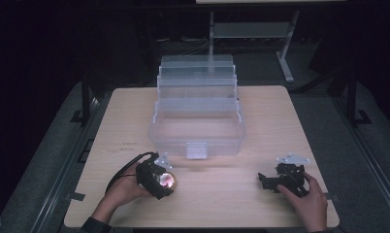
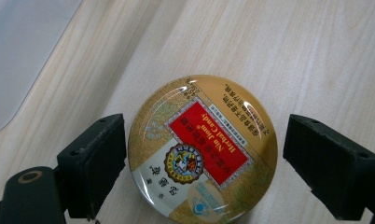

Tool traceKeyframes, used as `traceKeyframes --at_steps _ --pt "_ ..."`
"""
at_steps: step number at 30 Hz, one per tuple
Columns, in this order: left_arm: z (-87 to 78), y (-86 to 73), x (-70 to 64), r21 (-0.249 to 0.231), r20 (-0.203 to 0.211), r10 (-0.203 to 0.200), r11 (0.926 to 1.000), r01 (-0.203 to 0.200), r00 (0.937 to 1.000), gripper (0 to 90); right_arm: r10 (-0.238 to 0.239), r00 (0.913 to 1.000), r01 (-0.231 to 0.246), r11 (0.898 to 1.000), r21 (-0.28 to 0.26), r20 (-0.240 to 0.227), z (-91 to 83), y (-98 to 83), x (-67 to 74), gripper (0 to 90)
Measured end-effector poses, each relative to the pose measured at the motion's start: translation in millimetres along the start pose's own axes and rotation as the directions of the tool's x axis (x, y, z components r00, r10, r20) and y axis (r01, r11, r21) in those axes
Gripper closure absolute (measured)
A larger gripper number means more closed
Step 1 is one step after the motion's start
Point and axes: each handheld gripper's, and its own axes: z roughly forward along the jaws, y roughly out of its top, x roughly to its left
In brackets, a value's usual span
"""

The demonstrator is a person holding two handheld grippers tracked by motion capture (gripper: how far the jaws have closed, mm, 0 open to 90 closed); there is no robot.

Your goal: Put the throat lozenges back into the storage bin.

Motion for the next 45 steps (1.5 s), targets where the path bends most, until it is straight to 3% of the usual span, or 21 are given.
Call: traceKeyframes --at_steps 16,45 --pt "14.0 5.6 -0.7 0.074 0.000 0.015 0.9971 -0.015 0.9999 13.0 0.000 1.0000 0.000 1.000 0.000 0.000 0.0 0.0 0.0 0.0" --pt "12.6 5.8 -1.7 0.085 -0.014 0.006 0.9964 -0.005 0.9999 19.2 -0.001 1.0000 0.001 1.000 0.000 0.000 0.0 0.0 0.0 0.0"
